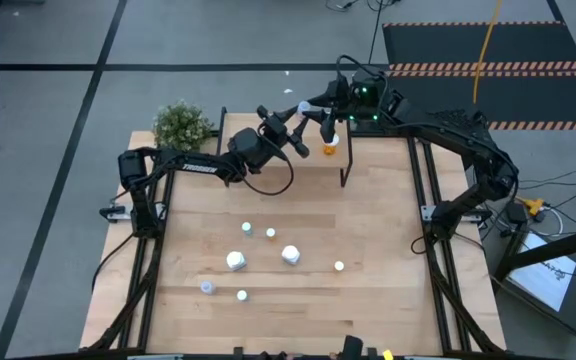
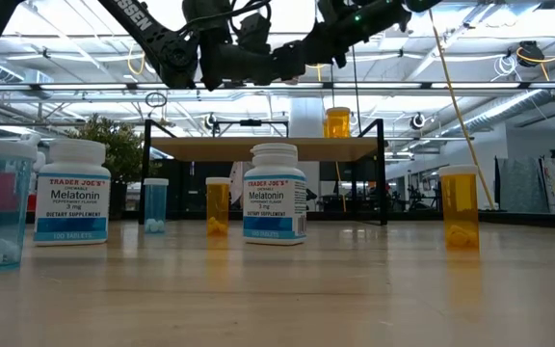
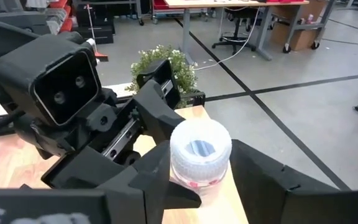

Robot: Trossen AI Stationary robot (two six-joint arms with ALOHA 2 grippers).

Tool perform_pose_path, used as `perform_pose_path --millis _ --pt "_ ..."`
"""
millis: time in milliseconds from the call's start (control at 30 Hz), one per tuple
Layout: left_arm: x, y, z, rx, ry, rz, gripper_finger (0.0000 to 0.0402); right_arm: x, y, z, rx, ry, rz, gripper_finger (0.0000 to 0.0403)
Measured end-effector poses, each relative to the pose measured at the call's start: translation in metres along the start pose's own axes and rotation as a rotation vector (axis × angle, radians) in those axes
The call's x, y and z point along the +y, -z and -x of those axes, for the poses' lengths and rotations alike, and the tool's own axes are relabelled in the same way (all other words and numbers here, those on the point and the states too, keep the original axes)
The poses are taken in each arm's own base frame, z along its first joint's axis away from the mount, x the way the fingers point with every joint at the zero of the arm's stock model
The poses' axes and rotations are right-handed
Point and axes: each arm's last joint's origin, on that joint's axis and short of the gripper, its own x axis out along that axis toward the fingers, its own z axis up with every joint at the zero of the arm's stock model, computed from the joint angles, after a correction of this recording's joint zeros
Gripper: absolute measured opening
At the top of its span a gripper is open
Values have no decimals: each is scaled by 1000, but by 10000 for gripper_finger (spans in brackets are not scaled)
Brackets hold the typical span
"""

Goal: Pick and place medicine bottles onto shelf by color
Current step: Put the top transparent pill bottle on the shelf

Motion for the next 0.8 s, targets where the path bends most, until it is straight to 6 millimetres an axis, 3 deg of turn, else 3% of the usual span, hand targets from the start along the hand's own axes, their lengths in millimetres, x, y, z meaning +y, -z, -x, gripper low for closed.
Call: perform_pose_path --millis 200,500,800 --pt "1 0 0 -1 -3 41 175 0 -5 -2 -57 1 13 172" --pt "0 1 0 7 0 74 175 0 -4 -2 -42 1 7 146" --pt "0 0 0 5 -6 107 175 -1 -2 -2 -25 25 9 226"
